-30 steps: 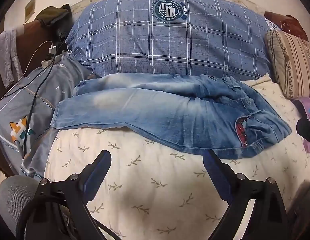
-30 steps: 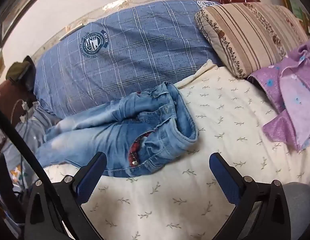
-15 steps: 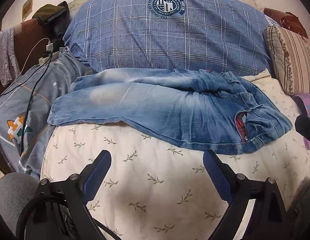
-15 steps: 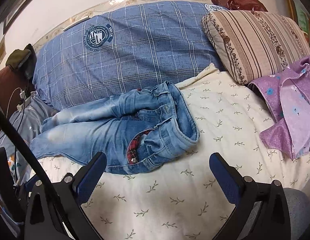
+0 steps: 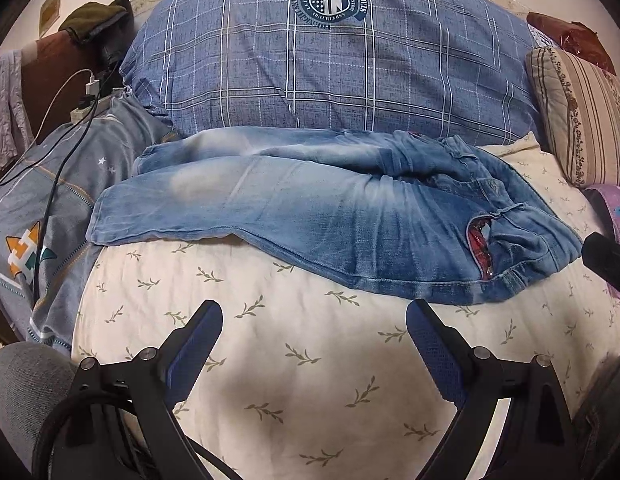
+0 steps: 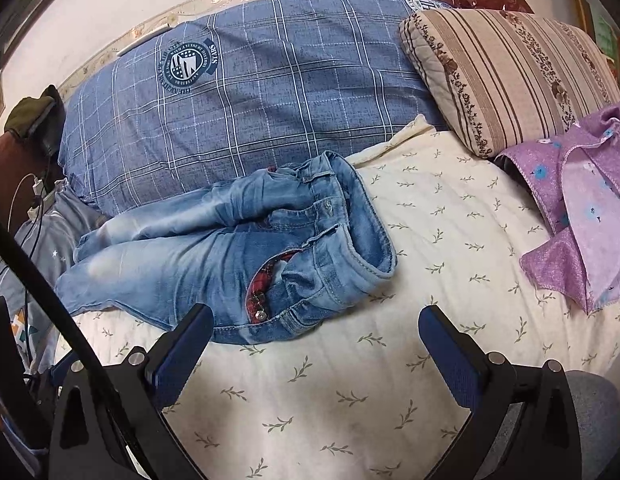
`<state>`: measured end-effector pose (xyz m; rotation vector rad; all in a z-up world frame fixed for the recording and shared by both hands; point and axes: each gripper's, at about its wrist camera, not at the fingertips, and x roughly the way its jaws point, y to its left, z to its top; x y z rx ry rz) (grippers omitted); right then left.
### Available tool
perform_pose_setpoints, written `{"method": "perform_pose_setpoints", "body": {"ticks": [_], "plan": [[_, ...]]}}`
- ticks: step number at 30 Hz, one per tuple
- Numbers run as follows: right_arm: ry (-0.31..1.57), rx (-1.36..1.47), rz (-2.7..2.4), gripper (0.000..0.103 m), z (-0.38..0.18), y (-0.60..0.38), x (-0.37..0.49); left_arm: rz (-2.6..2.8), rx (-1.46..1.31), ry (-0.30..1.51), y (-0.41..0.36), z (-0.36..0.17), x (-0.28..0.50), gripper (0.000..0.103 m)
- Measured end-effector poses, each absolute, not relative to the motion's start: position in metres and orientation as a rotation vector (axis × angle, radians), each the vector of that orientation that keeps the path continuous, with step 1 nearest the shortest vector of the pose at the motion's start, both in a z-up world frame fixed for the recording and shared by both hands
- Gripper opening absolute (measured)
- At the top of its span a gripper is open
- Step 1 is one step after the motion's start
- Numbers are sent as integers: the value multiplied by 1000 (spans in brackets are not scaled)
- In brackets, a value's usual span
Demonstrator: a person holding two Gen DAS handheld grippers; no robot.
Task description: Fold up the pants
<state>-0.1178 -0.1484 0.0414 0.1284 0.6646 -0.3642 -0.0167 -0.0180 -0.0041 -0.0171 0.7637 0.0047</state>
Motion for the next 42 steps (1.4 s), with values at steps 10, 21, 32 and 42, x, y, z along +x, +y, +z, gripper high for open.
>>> {"method": "perform_pose_setpoints", "body": {"ticks": [10,21,32,42], "plan": [[679,118,-363,102,36,-147,-115,-2,-30,768,-19,-6,-12,94],[605,246,-333,95,47,-179,-127,-28,-70,831,-10,-10,-7,90],[668,240,-288,92,54,-174,-124,-22,-130,808,8,5,-21,87],[719,255,-290,92,62,-182,-132,-98,-228,868,20,9,-18,83]]}}
